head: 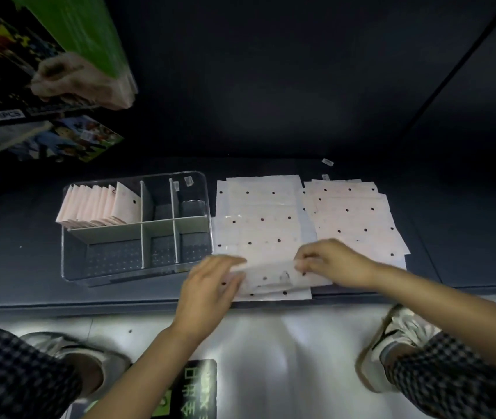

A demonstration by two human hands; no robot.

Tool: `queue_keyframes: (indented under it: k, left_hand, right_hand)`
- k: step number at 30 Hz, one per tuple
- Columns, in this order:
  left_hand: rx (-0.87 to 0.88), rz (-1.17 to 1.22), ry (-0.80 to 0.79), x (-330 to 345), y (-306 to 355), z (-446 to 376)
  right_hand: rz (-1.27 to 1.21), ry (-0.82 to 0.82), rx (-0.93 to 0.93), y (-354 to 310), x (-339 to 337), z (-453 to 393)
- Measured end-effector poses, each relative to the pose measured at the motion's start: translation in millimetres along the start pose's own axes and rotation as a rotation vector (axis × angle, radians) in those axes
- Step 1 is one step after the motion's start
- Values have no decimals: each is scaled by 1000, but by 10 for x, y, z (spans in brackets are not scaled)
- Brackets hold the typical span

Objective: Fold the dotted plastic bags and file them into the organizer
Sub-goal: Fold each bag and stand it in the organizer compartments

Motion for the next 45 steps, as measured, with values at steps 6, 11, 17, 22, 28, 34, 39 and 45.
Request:
queue_keyframes:
  k: [6,11,17,22,28,34,39,45]
  left_hand:
    - [145,-96,204,-23,125,-223]
    - [191,-273,-94,401,-7,-104]
    - [89,-482,-356,703,-329,9]
    - [50,-566,-556,871,-631,25]
    - [100,-617,-583,892,-693,59]
    - [21,-631,-683,919,-713,49]
    - [-25,-574,-724,905,-693,17]
    - [-110,-506,-736,876,-619,-56]
  right_hand:
    - [85,149,19,16,-368,-730]
    - [191,125,119,247,-267,-1333]
    - [529,297,192,378,-71,-1414]
    - [436,383,-127,268,352,-933]
    - [514,259,-220,366,620,-562]
    - [506,363,-343,293,575,-403]
    - [645,273,-354,315,655,-355]
    - [823,266,-255,255,672,-453]
Point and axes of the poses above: each hand's wrist, its own z-axis away from the middle knuckle, its own x-axis out of the palm, y = z × x, the point moved 4 cm from there along -z, towards the middle knuckle, and after that the axes turned 4 degrees about -x, right-handed, at the moved point
